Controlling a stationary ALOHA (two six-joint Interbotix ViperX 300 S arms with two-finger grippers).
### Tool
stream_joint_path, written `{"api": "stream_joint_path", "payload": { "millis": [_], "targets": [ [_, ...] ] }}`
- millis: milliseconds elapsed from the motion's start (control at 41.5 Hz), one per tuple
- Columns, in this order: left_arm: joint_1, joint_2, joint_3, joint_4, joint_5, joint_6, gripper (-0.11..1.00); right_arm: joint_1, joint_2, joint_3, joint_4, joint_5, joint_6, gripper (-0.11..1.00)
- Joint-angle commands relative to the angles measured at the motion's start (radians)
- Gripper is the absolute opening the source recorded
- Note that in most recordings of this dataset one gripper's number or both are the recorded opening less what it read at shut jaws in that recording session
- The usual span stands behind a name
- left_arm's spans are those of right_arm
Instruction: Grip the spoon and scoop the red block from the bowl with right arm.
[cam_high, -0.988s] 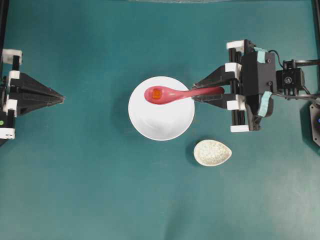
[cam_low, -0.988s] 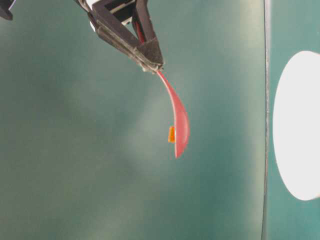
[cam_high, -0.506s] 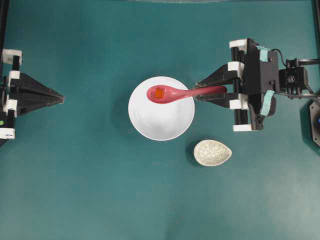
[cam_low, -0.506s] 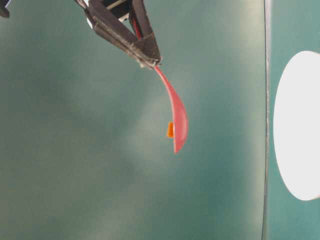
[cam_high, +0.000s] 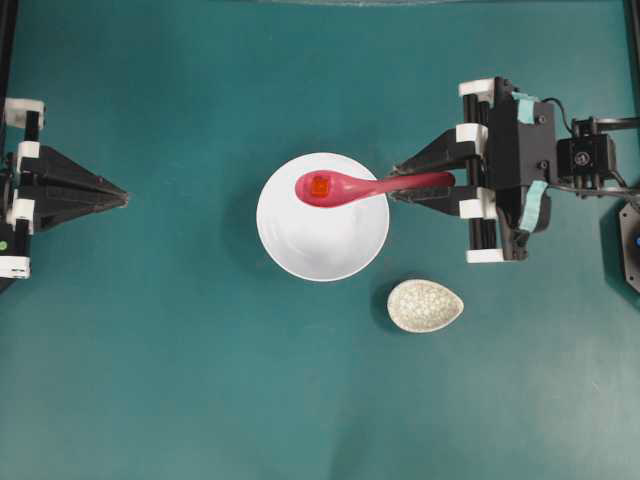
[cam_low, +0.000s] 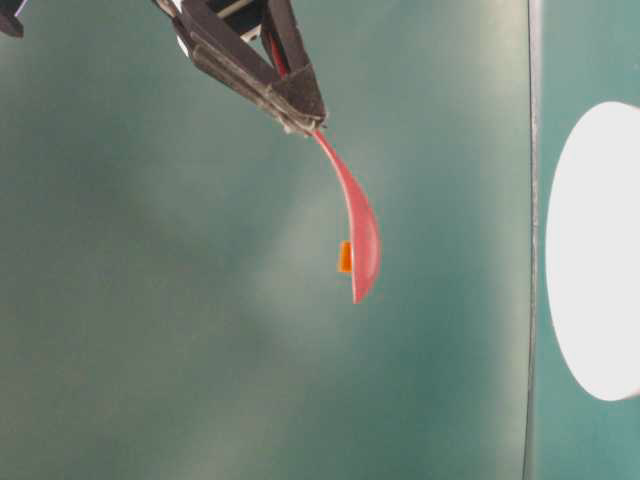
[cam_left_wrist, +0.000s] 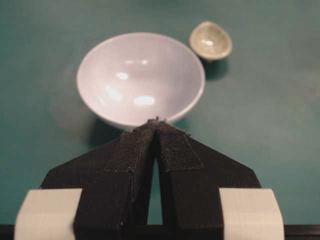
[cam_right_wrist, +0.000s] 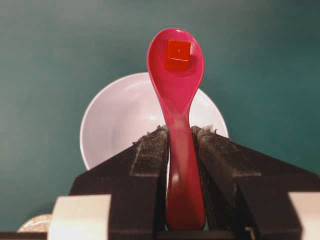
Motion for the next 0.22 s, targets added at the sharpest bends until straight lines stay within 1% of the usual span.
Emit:
{"api": "stream_joint_path", "payload": {
  "millis": [0, 193],
  "targets": [
    [0.002, 0.008, -0.021, 0.003, -0.003, 0.000, 0.00, 0.003, -0.017, -0.029, 0.003, -0.005, 0.002, 0.24],
    [0.002, 0.008, -0.021, 0.003, -0.003, 0.000, 0.00, 0.003, -0.017, -0.029, 0.003, -0.009, 0.002, 0.24]
  ]
}}
